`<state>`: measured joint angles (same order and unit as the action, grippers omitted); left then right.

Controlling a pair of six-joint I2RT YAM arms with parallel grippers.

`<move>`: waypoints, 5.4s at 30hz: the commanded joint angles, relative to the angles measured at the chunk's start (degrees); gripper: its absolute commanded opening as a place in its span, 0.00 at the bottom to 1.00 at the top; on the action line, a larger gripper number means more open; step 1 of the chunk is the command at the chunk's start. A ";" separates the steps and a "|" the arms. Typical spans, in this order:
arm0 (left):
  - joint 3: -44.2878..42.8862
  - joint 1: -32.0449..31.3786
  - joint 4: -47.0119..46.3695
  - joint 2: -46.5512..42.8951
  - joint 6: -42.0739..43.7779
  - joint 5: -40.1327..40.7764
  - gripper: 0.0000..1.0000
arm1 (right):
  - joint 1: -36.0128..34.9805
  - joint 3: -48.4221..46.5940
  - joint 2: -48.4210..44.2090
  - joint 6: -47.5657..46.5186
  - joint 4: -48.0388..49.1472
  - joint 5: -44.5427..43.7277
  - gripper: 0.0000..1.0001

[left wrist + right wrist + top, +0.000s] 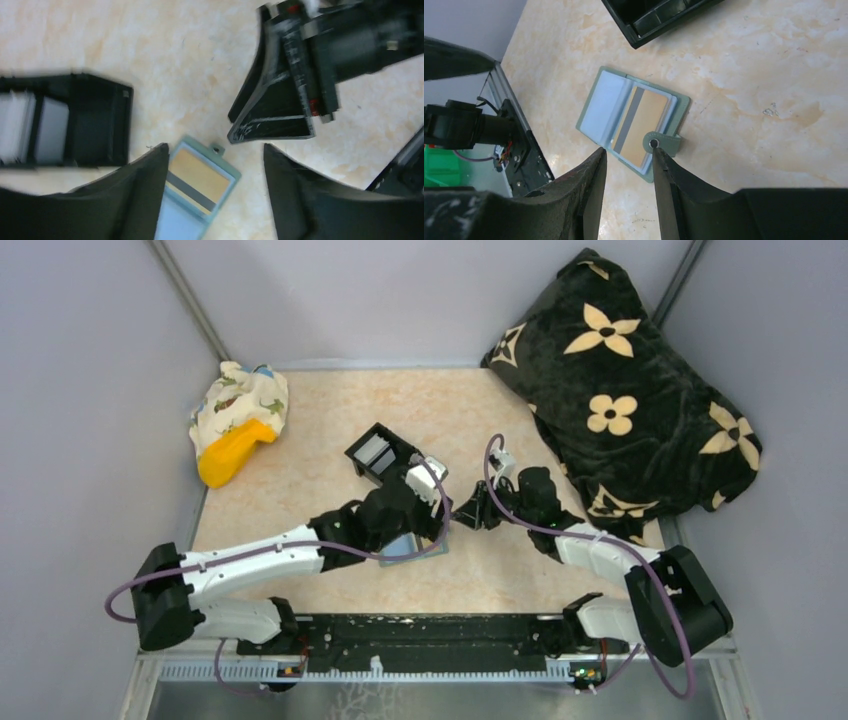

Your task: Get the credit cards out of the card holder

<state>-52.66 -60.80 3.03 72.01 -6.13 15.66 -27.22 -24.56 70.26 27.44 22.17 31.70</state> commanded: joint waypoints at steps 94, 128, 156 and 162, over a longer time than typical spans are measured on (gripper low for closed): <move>48.96 19.64 -93.95 30.28 -59.15 -26.49 0.54 | -10.75 -4.71 22.70 1.02 7.08 -8.91 0.00; 44.68 19.99 -105.60 33.84 -53.23 -29.25 0.44 | -11.62 -4.66 26.46 2.24 9.34 -8.05 0.00; 43.40 20.10 -105.60 37.48 -59.14 -20.56 0.44 | -16.71 -2.77 27.06 4.99 11.62 -9.38 0.00; 43.82 20.18 -105.61 37.37 -59.28 -19.88 0.44 | -16.84 -2.17 26.83 5.09 11.75 -9.53 0.00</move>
<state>-8.54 -40.99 -86.48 108.75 -64.99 -6.96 -43.33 -28.36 95.70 32.80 36.80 22.15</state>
